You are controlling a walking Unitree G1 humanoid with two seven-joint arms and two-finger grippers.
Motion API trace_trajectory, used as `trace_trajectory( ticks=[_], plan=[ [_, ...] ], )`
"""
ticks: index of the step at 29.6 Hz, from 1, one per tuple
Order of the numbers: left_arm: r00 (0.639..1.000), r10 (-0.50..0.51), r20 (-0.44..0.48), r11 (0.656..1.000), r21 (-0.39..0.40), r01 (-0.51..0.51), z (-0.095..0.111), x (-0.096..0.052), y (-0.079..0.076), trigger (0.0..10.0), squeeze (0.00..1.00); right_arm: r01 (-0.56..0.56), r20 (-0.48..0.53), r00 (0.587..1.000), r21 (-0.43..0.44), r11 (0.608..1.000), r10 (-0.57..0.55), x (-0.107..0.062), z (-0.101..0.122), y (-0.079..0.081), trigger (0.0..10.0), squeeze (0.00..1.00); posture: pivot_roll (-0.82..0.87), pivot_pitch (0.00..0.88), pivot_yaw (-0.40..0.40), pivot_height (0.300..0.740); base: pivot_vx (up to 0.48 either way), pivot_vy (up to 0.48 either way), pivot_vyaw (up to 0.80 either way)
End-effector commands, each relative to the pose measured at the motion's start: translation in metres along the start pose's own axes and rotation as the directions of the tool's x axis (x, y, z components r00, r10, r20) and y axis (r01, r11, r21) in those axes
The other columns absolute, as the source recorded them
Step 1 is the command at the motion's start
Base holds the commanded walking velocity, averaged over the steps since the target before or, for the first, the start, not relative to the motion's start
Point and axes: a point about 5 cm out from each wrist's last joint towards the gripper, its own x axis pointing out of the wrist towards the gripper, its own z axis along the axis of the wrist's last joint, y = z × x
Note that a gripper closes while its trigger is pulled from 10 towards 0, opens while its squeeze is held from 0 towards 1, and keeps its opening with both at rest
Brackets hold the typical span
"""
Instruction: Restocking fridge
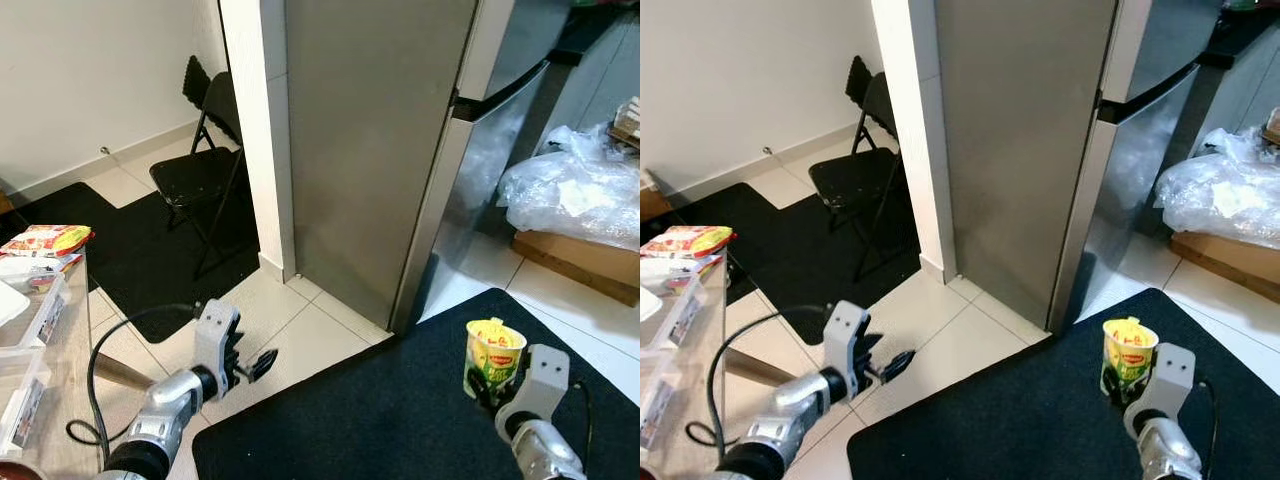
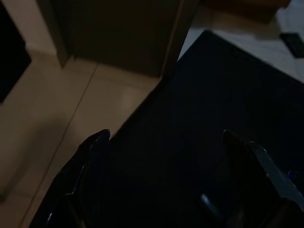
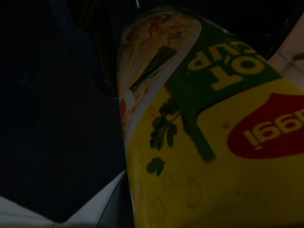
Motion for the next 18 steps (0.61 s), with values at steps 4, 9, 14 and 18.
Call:
trace_trajectory(
  ticks=[4, 9, 14, 18],
  plan=[
    [0.998, 0.034, -0.052, 0.999, -0.037, -0.035, -0.020, -0.006, 0.003, 10.0, 0.00, -0.014, -0.094, 0.995, -0.026, 1.000, 0.012, -0.004, -0.025, 0.013, 10.0, 0.00, -0.03, 0.000, 0.050, 0.740, 0.000, 0.000, 0.00],
    [0.997, 0.039, -0.074, 0.998, -0.037, -0.042, -0.026, -0.006, 0.002, 10.0, 0.00, -0.013, -0.140, 0.990, -0.041, 0.999, 0.008, -0.006, -0.034, 0.016, 10.0, 0.00, -0.03, 0.000, 0.048, 0.740, 0.000, 0.000, 0.00],
    [0.980, 0.079, -0.183, 0.993, -0.067, -0.093, -0.054, -0.013, -0.005, 10.0, 0.00, -0.021, -0.222, 0.975, -0.059, 0.998, 0.007, -0.012, -0.053, 0.022, 10.0, 0.00, -0.03, 0.000, 0.047, 0.740, 0.000, 0.000, -0.80],
    [0.965, 0.110, -0.240, 0.988, -0.083, -0.133, -0.070, -0.021, -0.006, 10.0, 0.00, -0.018, -0.242, 0.970, -0.062, 0.998, 0.002, -0.014, -0.059, 0.024, 10.0, 0.00, -0.03, 0.000, 0.047, 0.740, 0.000, 0.000, -0.80]
  ],
)
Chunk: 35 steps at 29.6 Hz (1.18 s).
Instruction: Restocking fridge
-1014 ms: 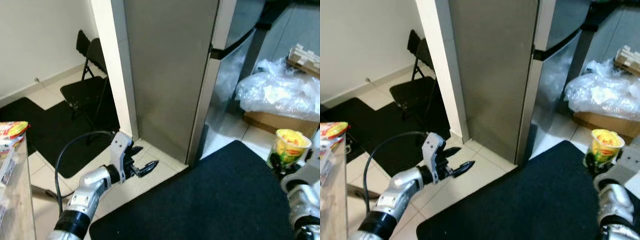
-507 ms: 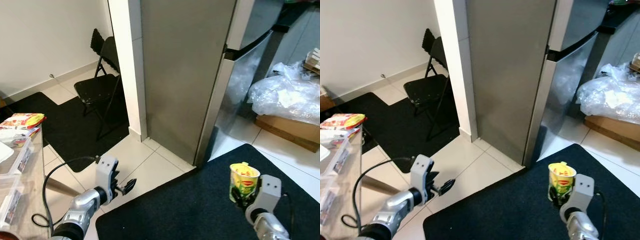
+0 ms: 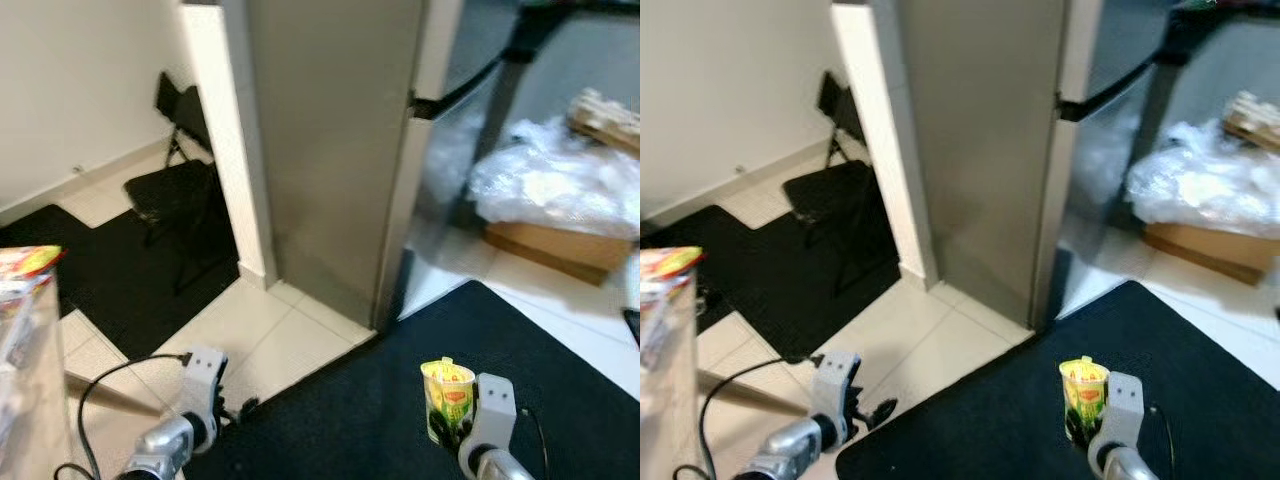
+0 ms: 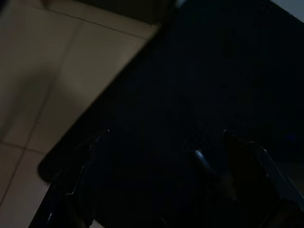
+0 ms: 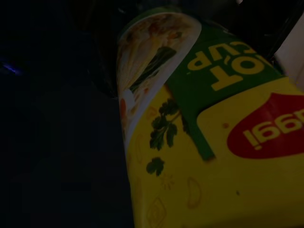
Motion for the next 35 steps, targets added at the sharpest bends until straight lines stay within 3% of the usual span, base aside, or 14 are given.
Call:
trace_trajectory(
  ticks=[1, 14, 21, 31, 35],
  plan=[
    [0.997, 0.038, -0.065, 0.999, -0.023, -0.040, -0.020, -0.007, 0.003, 10.0, 0.00, -0.009, -0.024, 1.000, -0.001, 1.000, 0.009, 0.001, -0.005, 0.006, 10.0, 0.00, -0.03, 0.000, 0.047, 0.740, 0.000, 0.000, -0.80],
    [0.969, 0.130, -0.210, 0.988, -0.058, -0.145, -0.063, -0.027, 0.005, 10.0, 0.00, -0.014, -0.053, 0.999, -0.017, 1.000, 0.013, -0.001, -0.012, 0.009, 10.0, 0.00, -0.03, 0.000, 0.048, 0.740, 0.000, 0.000, -0.80],
    [0.956, 0.160, -0.247, 0.981, -0.071, -0.182, -0.074, -0.034, 0.006, 10.0, 0.00, -0.011, -0.057, 0.998, -0.019, 1.000, 0.010, -0.001, -0.015, 0.010, 10.0, 0.00, -0.03, 0.000, 0.050, 0.740, 0.000, 0.000, -0.73],
    [0.918, 0.252, -0.306, 0.943, -0.135, -0.303, -0.094, -0.052, 0.016, 10.0, 0.00, -0.029, -0.082, 0.996, -0.055, 0.998, 0.024, -0.002, -0.022, 0.015, 10.0, 0.00, -0.02, 0.000, 0.050, 0.740, 0.000, 0.000, 0.00],
    [0.896, 0.327, -0.302, 0.895, -0.205, -0.396, -0.100, -0.063, 0.026, 10.0, 0.00, -0.061, -0.109, 0.993, -0.097, 0.993, 0.050, -0.003, -0.028, 0.021, 10.0, 0.00, -0.02, 0.000, 0.049, 0.740, 0.000, 0.000, 0.00]
  ],
)
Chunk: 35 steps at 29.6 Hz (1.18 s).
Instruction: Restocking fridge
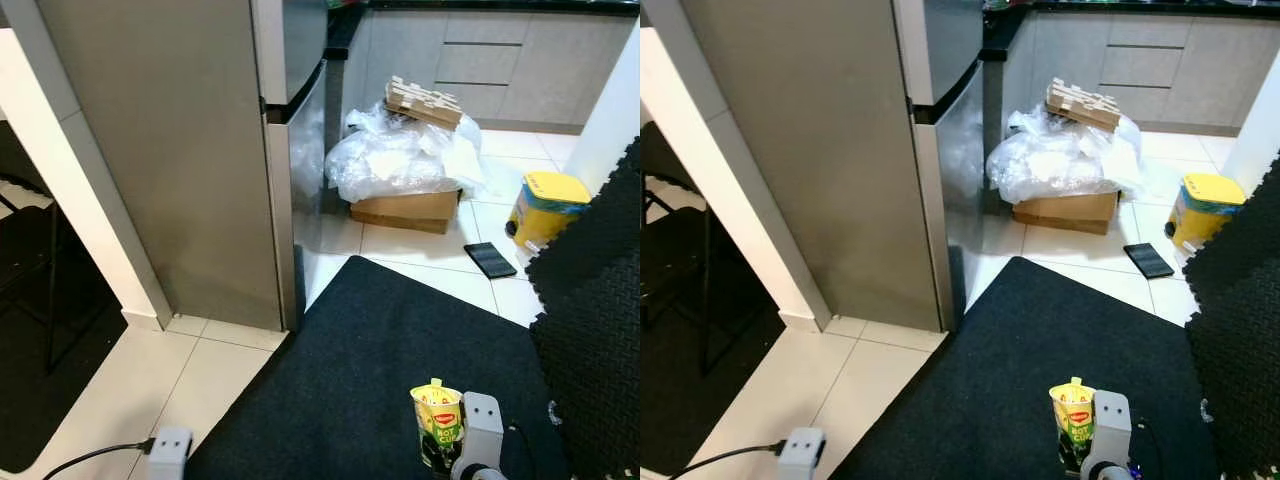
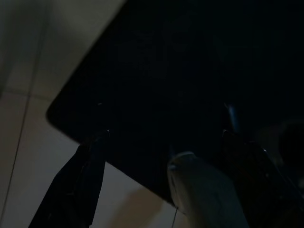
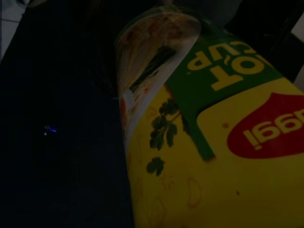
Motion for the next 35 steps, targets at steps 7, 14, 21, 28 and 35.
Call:
trace_trajectory(
  ticks=[7, 14, 21, 28, 35],
  plan=[
    [0.991, 0.105, -0.083, 0.992, -0.067, -0.110, -0.029, -0.015, 0.024, 10.0, 0.00, 0.016, -0.041, 0.999, -0.029, 0.999, -0.017, -0.004, -0.011, -0.007, 10.0, 0.00, -0.02, 0.000, 0.055, 0.740, 0.000, 0.000, 0.00],
    [0.991, 0.105, -0.079, 0.989, -0.093, -0.112, -0.030, -0.014, 0.019, 10.0, 0.00, 0.004, -0.078, 0.997, -0.070, 0.998, -0.010, -0.006, -0.017, -0.005, 10.0, 0.00, -0.02, 0.000, 0.030, 0.740, 0.000, 0.000, 0.00],
    [0.994, 0.070, -0.088, 0.993, -0.092, -0.078, -0.033, -0.010, 0.005, 10.0, 0.00, 0.065, -0.094, 0.993, -0.088, 0.994, -0.073, -0.009, -0.018, -0.019, 10.0, 0.00, -0.02, 0.000, 0.020, 0.740, 0.000, 0.000, 0.00],
    [0.995, 0.052, -0.090, 0.995, -0.075, -0.059, -0.029, -0.007, 0.000, 10.0, 0.00, 0.036, -0.078, 0.996, -0.126, 0.991, -0.046, -0.002, -0.004, -0.011, 10.0, 0.00, -0.03, 0.000, 0.014, 0.740, 0.000, 0.000, 0.00],
    [0.990, 0.095, -0.100, 0.992, -0.070, -0.102, -0.027, -0.010, 0.013, 10.0, 0.00, 0.008, -0.090, 0.996, -0.150, 0.989, -0.021, 0.003, -0.001, 0.002, 10.0, 0.00, -0.04, 0.000, 0.028, 0.740, 0.000, 0.000, 0.00]
  ],
)
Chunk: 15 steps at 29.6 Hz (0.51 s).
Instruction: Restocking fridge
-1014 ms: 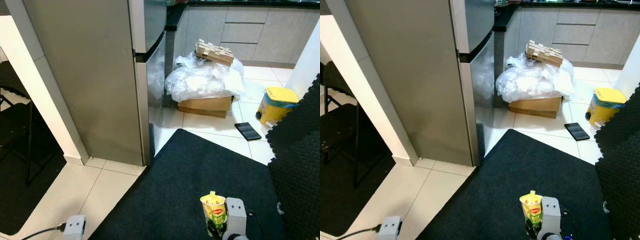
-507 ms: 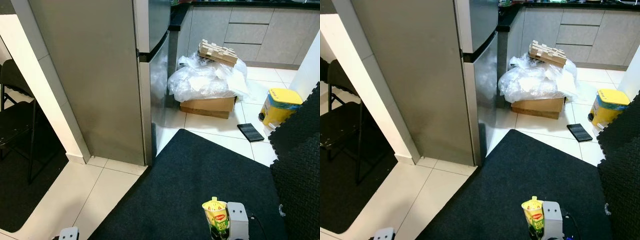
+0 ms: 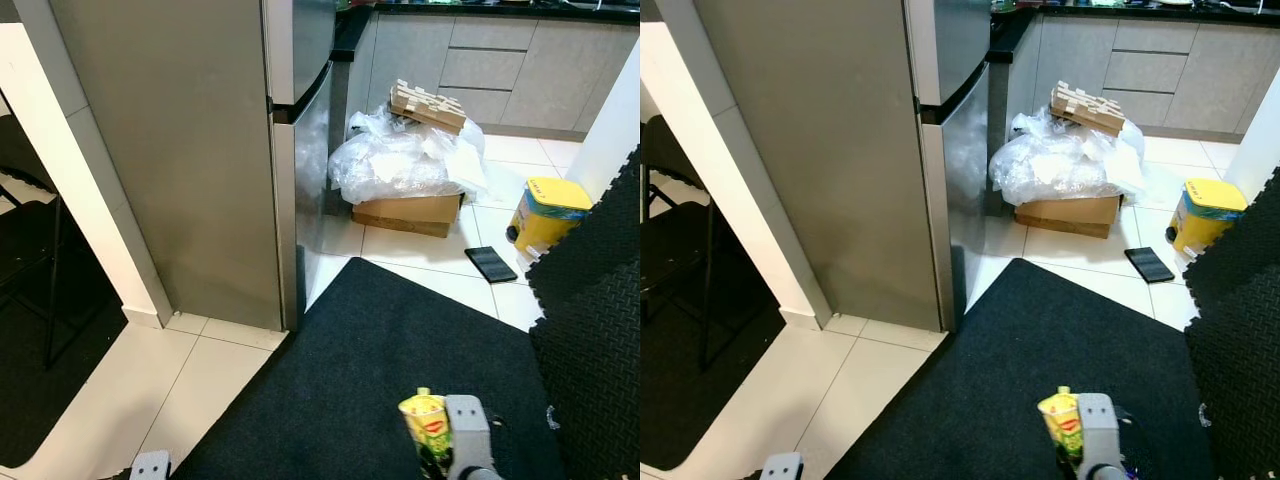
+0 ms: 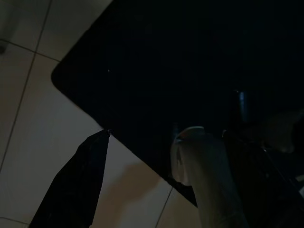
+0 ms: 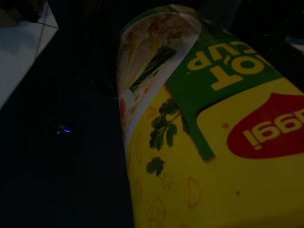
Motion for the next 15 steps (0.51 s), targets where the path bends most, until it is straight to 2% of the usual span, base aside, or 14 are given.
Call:
trace_trajectory(
  ticks=[1, 4, 6, 9, 13, 15],
  plan=[
    [0.999, 0.033, 0.006, 0.999, -0.011, -0.033, 0.005, -0.001, 0.010, 10.0, 0.00, -0.003, -0.006, 1.000, -0.012, 1.000, 0.003, 0.001, 0.002, 0.002, 10.0, 0.00, -0.04, 0.000, 0.028, 0.740, 0.000, 0.000, 0.00],
    [0.999, 0.038, 0.027, 0.999, -0.015, -0.037, 0.010, 0.000, 0.008, 10.0, 0.00, -0.005, -0.008, 1.000, -0.032, 0.999, 0.005, 0.001, 0.002, 0.003, 10.0, 0.00, -0.03, 0.000, 0.026, 0.740, 0.000, 0.000, 0.00],
    [0.999, 0.029, 0.046, 0.999, -0.043, -0.027, 0.013, 0.002, 0.003, 10.0, 0.00, 0.007, -0.019, 1.000, -0.008, 1.000, -0.007, -0.001, -0.005, 0.000, 10.0, 0.00, -0.04, 0.000, 0.025, 0.740, 0.000, 0.000, 0.00],
    [0.999, 0.010, 0.040, 1.000, -0.018, -0.009, 0.012, 0.003, -0.001, 10.0, 0.00, 0.007, -0.023, 1.000, -0.013, 1.000, -0.007, -0.002, -0.008, -0.001, 10.0, 0.00, -0.04, 0.000, 0.031, 0.740, 0.000, 0.000, 0.00],
    [1.000, -0.002, 0.027, 1.000, 0.004, 0.002, 0.011, 0.004, -0.005, 10.0, 0.00, 0.058, -0.049, 0.997, 0.029, 0.998, -0.057, -0.006, -0.018, -0.011, 10.0, 0.00, -0.03, 0.000, 0.016, 0.740, 0.000, 0.000, 0.00],
    [0.999, 0.003, 0.042, 1.000, -0.013, -0.002, 0.014, 0.004, -0.005, 10.0, 0.00, 0.077, -0.059, 0.996, 0.044, 0.996, -0.074, -0.008, -0.022, -0.015, 10.0, 0.00, -0.02, 0.000, 0.014, 0.740, 0.000, 0.000, 0.00]
  ],
)
